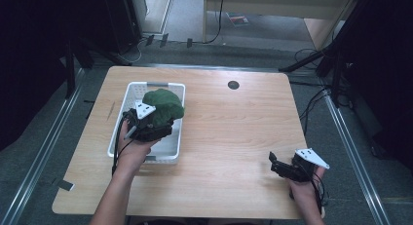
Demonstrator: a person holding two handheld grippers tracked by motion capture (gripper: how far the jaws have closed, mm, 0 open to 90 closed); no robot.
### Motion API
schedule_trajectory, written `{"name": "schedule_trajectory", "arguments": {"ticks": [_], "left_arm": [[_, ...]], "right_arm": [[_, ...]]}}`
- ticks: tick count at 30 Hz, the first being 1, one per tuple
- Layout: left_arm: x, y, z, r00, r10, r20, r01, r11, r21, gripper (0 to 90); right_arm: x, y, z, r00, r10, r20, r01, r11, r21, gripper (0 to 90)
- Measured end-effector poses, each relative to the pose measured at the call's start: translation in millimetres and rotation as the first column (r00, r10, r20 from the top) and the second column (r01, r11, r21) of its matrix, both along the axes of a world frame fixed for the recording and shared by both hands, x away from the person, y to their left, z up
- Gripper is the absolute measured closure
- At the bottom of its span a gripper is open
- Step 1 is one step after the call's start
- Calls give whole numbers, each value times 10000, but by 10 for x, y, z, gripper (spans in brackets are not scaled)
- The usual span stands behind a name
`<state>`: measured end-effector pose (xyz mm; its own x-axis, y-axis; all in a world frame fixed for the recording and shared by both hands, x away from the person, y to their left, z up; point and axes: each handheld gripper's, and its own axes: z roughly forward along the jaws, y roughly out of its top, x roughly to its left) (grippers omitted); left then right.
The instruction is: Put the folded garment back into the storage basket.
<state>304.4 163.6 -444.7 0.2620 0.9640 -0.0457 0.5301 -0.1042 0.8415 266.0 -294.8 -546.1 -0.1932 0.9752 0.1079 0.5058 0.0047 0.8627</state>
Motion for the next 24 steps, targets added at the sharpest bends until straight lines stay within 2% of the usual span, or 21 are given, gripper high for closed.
{"name": "schedule_trajectory", "arguments": {"ticks": [3,11,16,18,20,24], "left_arm": [[55,37,-46,9999,127,27,-127,9999,-83,230],[220,138,-177,9996,283,-37,-283,9994,192,229],[336,219,-243,9985,535,82,-535,9986,-4,227],[382,243,-266,9982,584,141,-587,9980,226,226],[424,271,-290,9981,606,116,-609,9978,262,225],[491,305,-360,9980,587,-215,-571,9959,698,220]], "right_arm": [[2,-1,-1,10000,15,16,-15,10000,-15,0],[0,0,0,10000,-8,-8,8,10000,29,0],[1,-1,0,10000,1,-2,-1,10000,8,0],[1,-2,0,10000,-5,0,5,10000,29,0],[0,-4,0,10000,-12,7,12,10000,57,0],[1,-4,-1,10000,2,6,-3,10000,63,0]]}}
